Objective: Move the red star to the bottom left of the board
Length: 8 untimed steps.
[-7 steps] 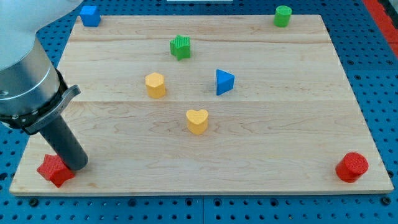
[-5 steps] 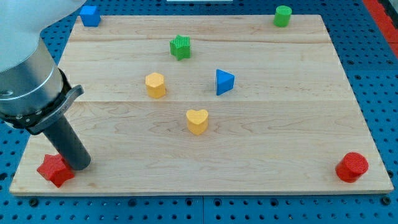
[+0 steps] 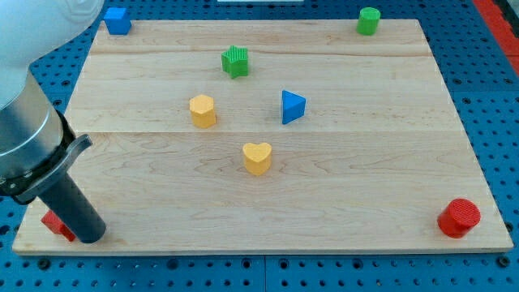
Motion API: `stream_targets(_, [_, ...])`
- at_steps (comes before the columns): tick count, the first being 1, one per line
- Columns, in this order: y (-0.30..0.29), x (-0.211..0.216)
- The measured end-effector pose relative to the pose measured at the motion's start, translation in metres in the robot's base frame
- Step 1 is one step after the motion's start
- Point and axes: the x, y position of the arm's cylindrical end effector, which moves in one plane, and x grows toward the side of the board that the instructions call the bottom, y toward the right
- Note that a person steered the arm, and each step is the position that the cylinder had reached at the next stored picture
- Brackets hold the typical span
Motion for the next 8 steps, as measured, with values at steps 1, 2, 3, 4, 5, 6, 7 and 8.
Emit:
stream_targets(1, [-0.002,0.000])
stream_targets(2, [-0.001,0.000])
stream_targets(3, [0.009,-0.007])
stream_targets(4, [0.010,-0.018])
stream_targets(5, [0.009,-0.025])
stream_targets(6, [0.005,-0.026])
stream_targets(7, [-0.001,-0.026])
stream_targets(8, [-0.009,-0.026])
